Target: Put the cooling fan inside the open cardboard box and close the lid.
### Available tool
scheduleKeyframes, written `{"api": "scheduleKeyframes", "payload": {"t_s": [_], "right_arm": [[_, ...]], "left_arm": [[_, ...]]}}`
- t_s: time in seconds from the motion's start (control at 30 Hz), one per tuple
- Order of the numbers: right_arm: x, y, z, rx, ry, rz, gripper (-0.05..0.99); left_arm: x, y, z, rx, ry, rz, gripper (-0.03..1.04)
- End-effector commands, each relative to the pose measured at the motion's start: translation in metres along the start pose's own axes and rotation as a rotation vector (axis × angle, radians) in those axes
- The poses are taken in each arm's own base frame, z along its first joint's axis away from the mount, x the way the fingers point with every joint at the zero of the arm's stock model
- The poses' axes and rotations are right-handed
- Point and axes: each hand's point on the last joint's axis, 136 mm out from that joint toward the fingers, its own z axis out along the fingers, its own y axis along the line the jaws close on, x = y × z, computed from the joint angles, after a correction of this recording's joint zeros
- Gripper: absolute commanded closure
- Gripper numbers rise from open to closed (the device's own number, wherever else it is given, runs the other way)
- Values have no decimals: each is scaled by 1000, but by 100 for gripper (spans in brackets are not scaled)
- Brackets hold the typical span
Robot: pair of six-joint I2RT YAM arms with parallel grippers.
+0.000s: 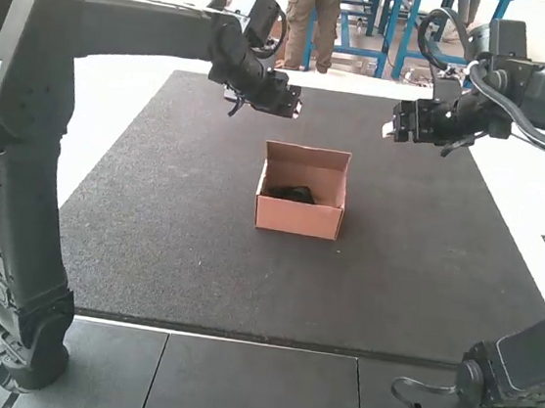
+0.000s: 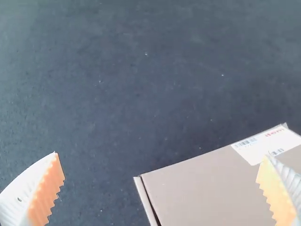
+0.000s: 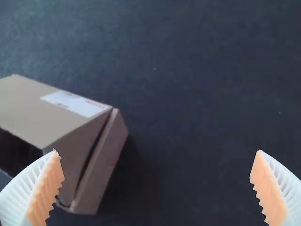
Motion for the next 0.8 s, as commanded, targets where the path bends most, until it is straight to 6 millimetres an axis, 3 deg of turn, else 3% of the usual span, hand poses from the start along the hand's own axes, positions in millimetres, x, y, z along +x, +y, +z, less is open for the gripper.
{"api": "scheduleKeyframes", "payload": {"t_s": [0.0,0.33,0.77], "right_arm": [[-19,-17,-25,59,-74,34,3],[-10,-19,-37,25,-14,123,3],[-8,-14,-34,-20,6,152,3]], "left_arm": [[-10,-3,4,-3,-16,13,4],[31,-4,40,-12,116,54,4],[51,-3,51,-21,215,71,4]]}}
